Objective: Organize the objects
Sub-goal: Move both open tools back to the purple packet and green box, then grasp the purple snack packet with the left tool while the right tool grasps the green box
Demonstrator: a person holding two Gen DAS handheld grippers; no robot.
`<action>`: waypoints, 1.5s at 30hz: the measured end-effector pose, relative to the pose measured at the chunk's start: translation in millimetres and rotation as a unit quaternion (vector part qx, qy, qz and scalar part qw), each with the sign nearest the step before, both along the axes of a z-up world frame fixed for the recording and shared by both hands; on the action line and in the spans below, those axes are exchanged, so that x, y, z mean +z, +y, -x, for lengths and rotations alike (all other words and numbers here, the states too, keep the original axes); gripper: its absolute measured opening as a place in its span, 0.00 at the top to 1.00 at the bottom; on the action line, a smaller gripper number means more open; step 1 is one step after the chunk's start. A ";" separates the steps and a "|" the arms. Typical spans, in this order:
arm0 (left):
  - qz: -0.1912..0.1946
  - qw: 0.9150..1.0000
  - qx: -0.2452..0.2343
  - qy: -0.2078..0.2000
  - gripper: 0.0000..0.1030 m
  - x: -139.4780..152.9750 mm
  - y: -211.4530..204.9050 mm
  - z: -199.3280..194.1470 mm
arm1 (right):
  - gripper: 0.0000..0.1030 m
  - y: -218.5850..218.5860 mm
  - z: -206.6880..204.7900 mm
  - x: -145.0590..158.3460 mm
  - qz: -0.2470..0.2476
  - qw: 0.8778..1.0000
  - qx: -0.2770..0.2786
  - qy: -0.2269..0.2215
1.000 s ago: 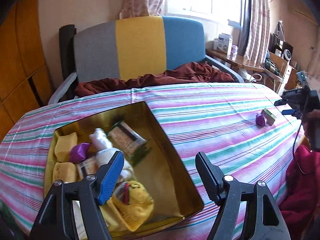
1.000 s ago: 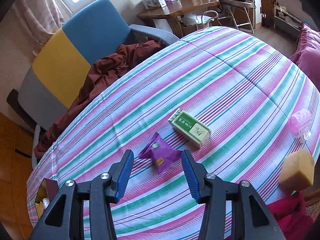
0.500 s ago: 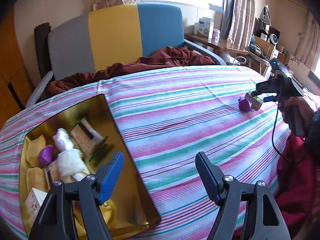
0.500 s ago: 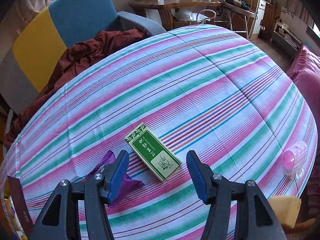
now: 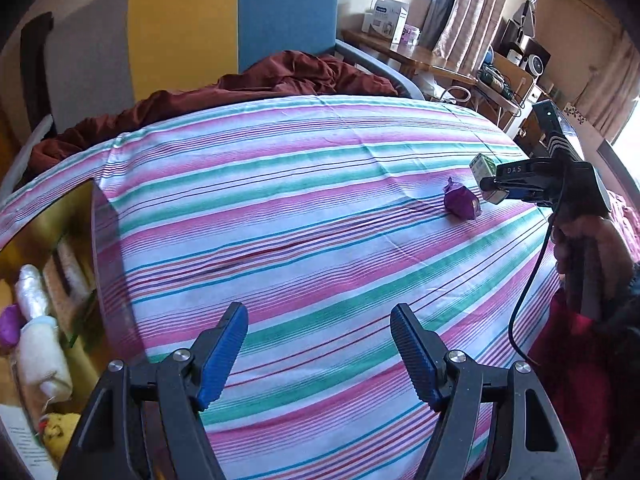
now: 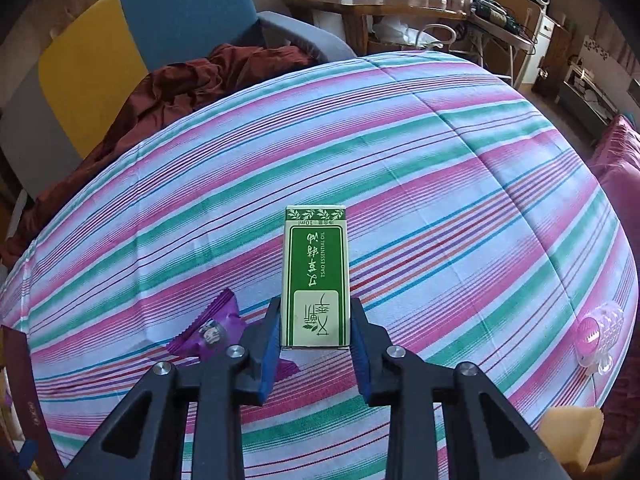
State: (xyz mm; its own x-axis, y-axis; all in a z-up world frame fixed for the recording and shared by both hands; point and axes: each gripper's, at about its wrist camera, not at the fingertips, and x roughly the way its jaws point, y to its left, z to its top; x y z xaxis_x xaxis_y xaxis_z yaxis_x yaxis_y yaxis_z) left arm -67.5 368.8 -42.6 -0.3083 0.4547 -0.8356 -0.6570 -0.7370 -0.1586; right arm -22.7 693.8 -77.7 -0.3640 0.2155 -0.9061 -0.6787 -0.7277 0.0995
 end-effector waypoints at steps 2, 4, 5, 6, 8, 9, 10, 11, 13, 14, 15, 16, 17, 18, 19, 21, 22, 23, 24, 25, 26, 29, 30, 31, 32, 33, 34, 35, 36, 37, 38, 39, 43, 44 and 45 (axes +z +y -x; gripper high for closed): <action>-0.004 1.000 -0.008 -0.016 0.29 -3.3 17.8 4.7 | 0.70 6.9 -5.9 2.9 0.000 1.000 -0.015 0.004; -0.009 0.999 -0.023 -0.028 0.30 -6.4 37.3 7.8 | 0.70 10.8 -11.1 8.0 -0.003 1.000 -0.027 0.012; -0.012 0.999 -0.030 -0.036 0.31 -8.1 46.6 9.3 | 0.70 12.3 -12.4 10.5 -0.004 0.999 -0.030 0.017; -0.015 0.998 -0.036 -0.046 0.33 -10.0 55.9 10.8 | 0.70 13.2 -14.4 13.0 -0.006 0.999 -0.034 0.022; -0.023 0.996 -0.043 -0.078 0.38 -15.8 77.1 16.9 | 0.70 15.1 -15.1 17.1 -0.005 0.999 -0.039 0.033; -0.028 0.994 -0.045 -0.093 0.41 -18.0 85.6 19.6 | 0.70 16.5 -15.7 18.6 -0.004 0.998 -0.043 0.038; -0.035 0.992 -0.046 -0.108 0.42 -19.3 95.6 22.4 | 0.70 18.3 -16.1 20.1 -0.003 0.998 -0.048 0.044; -0.040 0.991 -0.047 -0.118 0.44 -20.4 107.4 24.6 | 0.70 20.0 -17.5 21.9 -0.001 0.997 -0.052 0.050; -0.046 0.989 -0.056 -0.129 0.48 -20.5 127.8 24.4 | 0.70 23.5 -23.6 25.5 0.006 0.996 -0.064 0.067; -0.049 0.988 -0.062 -0.130 0.48 -20.0 139.0 23.3 | 0.70 24.9 -27.1 27.0 0.010 0.995 -0.068 0.074; -0.051 0.988 -0.065 -0.130 0.48 -20.0 150.1 22.0 | 0.70 26.5 -29.4 28.4 0.013 0.994 -0.072 0.081; -0.051 0.988 -0.069 -0.130 0.48 -20.3 162.2 21.2 | 0.70 27.5 -30.2 29.3 0.016 0.993 -0.074 0.086; -0.050 0.988 -0.071 -0.130 0.48 -21.4 171.6 20.9 | 0.70 28.7 -32.0 30.5 0.019 0.993 -0.077 0.092; -0.049 0.988 -0.068 -0.131 0.48 -23.2 182.5 21.0 | 0.70 29.5 -34.8 31.9 0.020 0.992 -0.081 0.098; -0.048 0.988 -0.064 -0.134 0.48 -26.4 191.9 23.0 | 0.70 30.3 -36.8 33.4 0.021 0.991 -0.084 0.104; -0.048 0.987 -0.058 -0.142 0.45 -32.6 208.0 25.7 | 0.70 31.6 -38.3 35.0 0.024 0.989 -0.089 0.113; -0.046 0.987 -0.055 -0.143 0.44 -36.1 216.5 27.5 | 0.70 32.1 -38.4 35.5 0.027 0.989 -0.090 0.117; -0.043 0.988 -0.054 -0.141 0.40 -37.7 222.1 27.8 | 0.70 32.6 -38.4 35.6 0.029 0.988 -0.090 0.119; -0.039 0.989 -0.054 -0.135 0.39 -39.5 228.1 27.5 | 0.70 32.6 -38.9 35.7 0.032 0.988 -0.090 0.122; -0.032 0.990 -0.052 -0.125 0.39 -41.4 234.7 27.3 | 0.70 32.5 -39.3 36.3 0.035 0.988 -0.088 0.125; -0.025 0.991 -0.050 -0.119 0.39 -43.8 239.4 27.9 | 0.70 32.0 -39.3 37.0 0.035 0.987 -0.087 0.128; -0.006 0.994 -0.063 -0.086 0.43 -46.0 249.7 25.9 | 0.70 30.9 -36.6 37.3 0.036 0.987 -0.083 0.132; 0.004 0.995 -0.069 -0.075 0.56 -45.9 249.9 24.2 | 0.70 31.2 -35.8 36.2 0.037 0.987 -0.081 0.130; 0.009 0.995 -0.076 -0.064 0.58 -46.2 247.4 22.9 | 0.70 31.2 -35.3 34.5 0.040 0.988 -0.080 0.128; 0.006 0.995 -0.085 -0.060 0.59 -45.8 242.2 21.8 | 0.70 30.8 -34.9 32.9 0.043 0.988 -0.077 0.127; 0.006 0.994 -0.091 -0.052 0.60 -45.6 235.0 20.5 | 0.70 29.9 -32.9 31.5 0.044 0.989 -0.070 0.125; 0.010 0.995 -0.095 -0.040 0.60 -44.8 226.0 18.5 | 0.70 27.8 -30.1 29.9 0.045 0.990 -0.063 0.121; 0.013 0.995 -0.098 -0.030 0.60 -45.0 215.4 17.0 | 0.70 25.2 -27.5 28.7 0.047 0.990 -0.054 0.119; 0.015 0.995 -0.098 -0.023 0.60 -45.3 201.3 15.8 | 0.70 21.6 -23.7 27.8 0.049 0.991 -0.041 0.118; 0.017 0.995 -0.095 -0.019 0.60 -45.5 186.7 15.1 | 0.70 17.3 -20.3 27.1 0.051 0.991 -0.027 0.117; 0.018 0.996 -0.091 -0.015 0.60 -45.4 173.8 13.3 | 0.70 12.8 -16.3 25.9 0.051 0.992 -0.014 0.114; 0.019 0.996 -0.085 -0.009 0.60 -44.8 157.5 12.0 | 0.70 8.0 -11.5 23.5 0.051 0.993 0.001 0.106; 0.020 0.998 -0.058 0.011 0.60 -45.0 89.5 5.8 | 0.70 -14.9 8.8 13.2 0.059 0.993 0.069 0.080; 0.019 0.998 -0.051 0.015 0.60 -46.2 73.4 3.7 | 0.70 -21.4 13.5 11.9 0.056 0.992 0.087 0.074; 0.018 0.999 -0.043 0.018 0.60 -46.4 59.0 1.5 | 0.70 -28.9 18.4 10.7 0.051 0.991 0.106 0.068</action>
State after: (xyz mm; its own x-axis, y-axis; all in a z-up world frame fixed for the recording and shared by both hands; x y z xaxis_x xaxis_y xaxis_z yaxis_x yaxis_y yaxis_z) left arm -69.0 427.8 -89.0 -0.2997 0.4500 -0.8413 -0.7229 -0.6826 -0.1076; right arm -41.1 664.9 -67.0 -0.5115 0.0309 -0.8587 -0.4875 -0.8334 0.2604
